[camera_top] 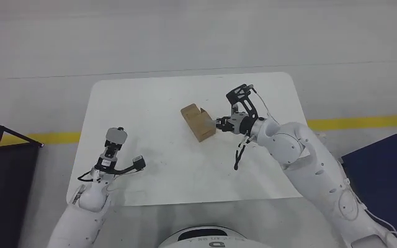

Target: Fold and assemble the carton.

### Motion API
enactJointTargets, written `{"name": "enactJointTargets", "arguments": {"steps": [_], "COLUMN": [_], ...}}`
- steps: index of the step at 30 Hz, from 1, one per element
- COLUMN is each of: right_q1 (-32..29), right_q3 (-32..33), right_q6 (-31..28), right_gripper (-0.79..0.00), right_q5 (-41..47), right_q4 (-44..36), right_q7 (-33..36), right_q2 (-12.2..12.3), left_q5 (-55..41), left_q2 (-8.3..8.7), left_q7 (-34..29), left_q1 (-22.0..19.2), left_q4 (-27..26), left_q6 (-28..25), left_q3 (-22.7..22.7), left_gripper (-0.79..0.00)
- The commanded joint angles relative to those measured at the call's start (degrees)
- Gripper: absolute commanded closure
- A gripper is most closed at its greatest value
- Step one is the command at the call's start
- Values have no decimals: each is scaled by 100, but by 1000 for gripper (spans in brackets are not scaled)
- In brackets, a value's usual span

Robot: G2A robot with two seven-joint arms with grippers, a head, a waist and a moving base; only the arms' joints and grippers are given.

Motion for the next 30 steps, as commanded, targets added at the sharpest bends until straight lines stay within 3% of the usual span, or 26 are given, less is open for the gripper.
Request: {"name": "enactJointTargets", "arguments": {"steps": [1,7,11,15,16,17,19,30], "right_q1": [2,155,132,13,-21,-55,-114,-160], "right_q3": [-59,-137,-82,28,58,90,153,197], "right_q6": [-82,-230,-309,-379,-388,-384,-384,-385], "right_gripper": [-785,-785,-785,-785,-785,-785,-785,-785], "right_q5": [34,356,441,477,482,486,501,546], "right_q4": [8,283,372,398,399,401,391,373], "right_q7": [-58,-181,-290,-346,-365,-377,-393,-365], "right_q2": [-16,-77,-87,-74,-70,-66,-59,-53], "left_q5": [-9,-9,-9,-9,281,1168,2679,2679], "left_q2": [3,-8,-93,-161,-123,-66,5,5], "left_q7": [-18,138,239,1131,1434,1781,2224,2224], "left_q1": [299,886,982,872,807,772,748,748], "left_q4": [-621,-1757,-1995,-2153,-2205,-2334,-2643,-2643], "left_q6": [-121,-1266,-2023,-3154,-3451,-3690,-3740,-3740], "left_q3": [-81,-268,-576,-1132,-1408,-1611,-1692,-1692], "left_gripper": [-785,-785,-785,-785,-785,-785,-785,-785]}}
